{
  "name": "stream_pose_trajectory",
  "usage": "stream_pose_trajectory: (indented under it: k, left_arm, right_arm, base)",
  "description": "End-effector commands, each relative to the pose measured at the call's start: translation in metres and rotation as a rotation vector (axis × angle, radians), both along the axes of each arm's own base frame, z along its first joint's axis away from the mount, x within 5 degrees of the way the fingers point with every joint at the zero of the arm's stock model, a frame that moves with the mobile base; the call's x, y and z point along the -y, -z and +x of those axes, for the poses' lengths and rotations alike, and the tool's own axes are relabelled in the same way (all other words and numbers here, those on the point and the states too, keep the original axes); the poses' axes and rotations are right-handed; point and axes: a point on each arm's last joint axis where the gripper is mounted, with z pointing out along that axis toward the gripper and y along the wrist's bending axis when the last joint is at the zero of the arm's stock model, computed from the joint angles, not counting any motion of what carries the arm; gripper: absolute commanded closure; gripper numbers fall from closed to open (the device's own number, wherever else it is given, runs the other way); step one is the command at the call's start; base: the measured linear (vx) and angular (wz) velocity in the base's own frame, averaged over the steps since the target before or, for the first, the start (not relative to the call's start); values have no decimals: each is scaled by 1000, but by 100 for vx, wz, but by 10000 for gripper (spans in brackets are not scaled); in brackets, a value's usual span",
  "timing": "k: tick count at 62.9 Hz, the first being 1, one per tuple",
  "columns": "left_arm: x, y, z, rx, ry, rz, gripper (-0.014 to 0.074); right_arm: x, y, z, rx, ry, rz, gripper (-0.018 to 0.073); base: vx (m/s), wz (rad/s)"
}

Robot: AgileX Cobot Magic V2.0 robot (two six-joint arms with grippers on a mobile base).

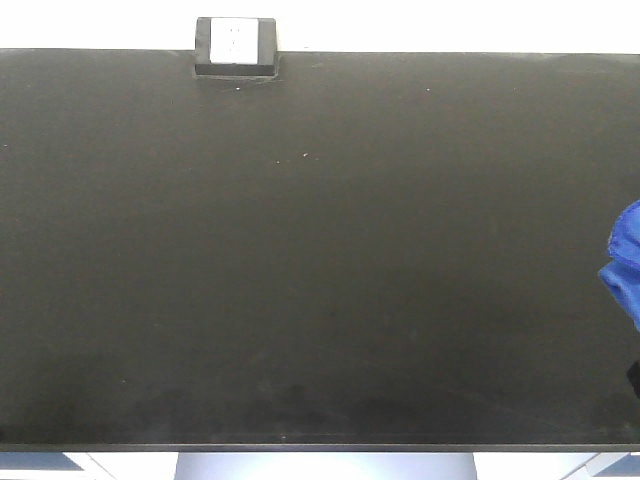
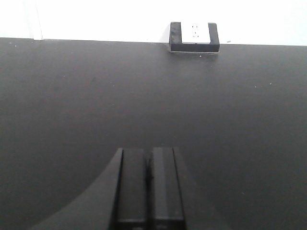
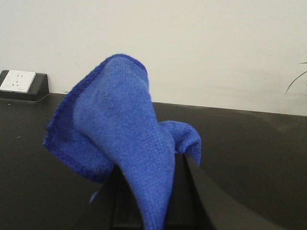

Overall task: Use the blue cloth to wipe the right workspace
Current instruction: 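Lower the held blue cloth onto the counter with the right gripper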

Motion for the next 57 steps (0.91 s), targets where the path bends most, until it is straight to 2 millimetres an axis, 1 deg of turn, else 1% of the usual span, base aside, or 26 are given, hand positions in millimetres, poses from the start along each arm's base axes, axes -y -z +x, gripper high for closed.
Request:
stream_pose_trajectory:
  k: [1, 10, 19, 48, 52, 57]
  left_arm:
    - [1, 2, 1, 63, 14, -9, 602]
    - [1, 2, 1, 63, 14, -9, 602]
    - [1, 2, 1, 63, 14, -9, 602]
    - [1, 2, 1, 63, 14, -9, 602]
    - [1, 2, 1, 63, 14, -9, 602]
    - [1, 2, 1, 63, 14, -9, 602]
  right_arm:
    - [2, -17, 1, 97, 23, -8, 559]
    - [2, -17, 1, 98, 24, -8, 559]
    - [4, -22, 1, 155, 42, -5, 559]
    - [6, -27, 0, 211, 62, 22, 559]
    - [6, -27, 0, 207, 61, 31, 559]
    - [5, -25, 0, 187, 54, 83, 559]
  base:
    - [0, 0]
    - [0, 0]
    - [0, 0]
    - [0, 0]
    - [0, 0]
    - [0, 0]
